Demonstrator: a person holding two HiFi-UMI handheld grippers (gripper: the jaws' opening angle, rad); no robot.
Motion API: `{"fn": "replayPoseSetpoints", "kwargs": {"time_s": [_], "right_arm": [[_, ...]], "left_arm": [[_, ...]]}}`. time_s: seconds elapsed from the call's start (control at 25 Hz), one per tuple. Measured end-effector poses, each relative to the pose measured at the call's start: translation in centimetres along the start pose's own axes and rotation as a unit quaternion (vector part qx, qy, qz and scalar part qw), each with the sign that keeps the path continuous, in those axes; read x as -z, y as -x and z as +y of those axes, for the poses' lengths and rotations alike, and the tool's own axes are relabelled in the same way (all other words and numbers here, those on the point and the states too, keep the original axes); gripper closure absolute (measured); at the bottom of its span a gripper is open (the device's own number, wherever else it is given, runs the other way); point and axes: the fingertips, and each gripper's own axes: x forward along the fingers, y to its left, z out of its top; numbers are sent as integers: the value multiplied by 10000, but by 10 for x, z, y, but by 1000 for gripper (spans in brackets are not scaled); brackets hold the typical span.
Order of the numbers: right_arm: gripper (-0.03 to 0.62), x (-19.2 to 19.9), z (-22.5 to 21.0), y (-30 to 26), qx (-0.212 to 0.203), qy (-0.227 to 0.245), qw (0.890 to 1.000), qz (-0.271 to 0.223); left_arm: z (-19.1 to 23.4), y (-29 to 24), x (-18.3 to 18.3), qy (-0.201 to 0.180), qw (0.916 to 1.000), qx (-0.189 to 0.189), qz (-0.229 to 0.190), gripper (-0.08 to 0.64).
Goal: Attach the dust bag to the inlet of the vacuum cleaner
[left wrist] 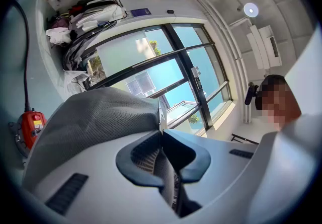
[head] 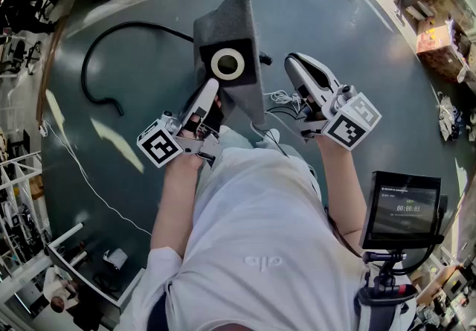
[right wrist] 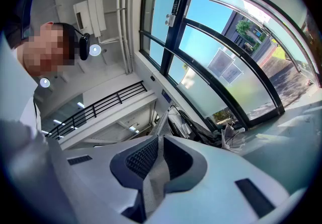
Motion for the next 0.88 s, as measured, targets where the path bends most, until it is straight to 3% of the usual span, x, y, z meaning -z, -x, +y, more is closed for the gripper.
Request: {"fn": "replayPoseSetpoints", "kwargs": {"time_s": [0.2, 0.36, 0.68, 0.88], "right_arm": [[557, 1, -6, 3, 23, -83, 10000, -2], [557, 3, -7, -7, 101, 238, 9995, 194], [557, -13, -14, -155, -331, 789, 9929, 830], [557, -13, -34, -182, -350, 1129, 9828, 1421]], "left_arm": [[3, -4, -3, -22, 10000, 50, 9, 531], [13, -7, -5, -68, 9999, 109, 58, 531], [85, -41, -109, -131, 9994, 279, 158, 531], [95, -66, -112, -239, 9992, 278, 146, 531]]}}
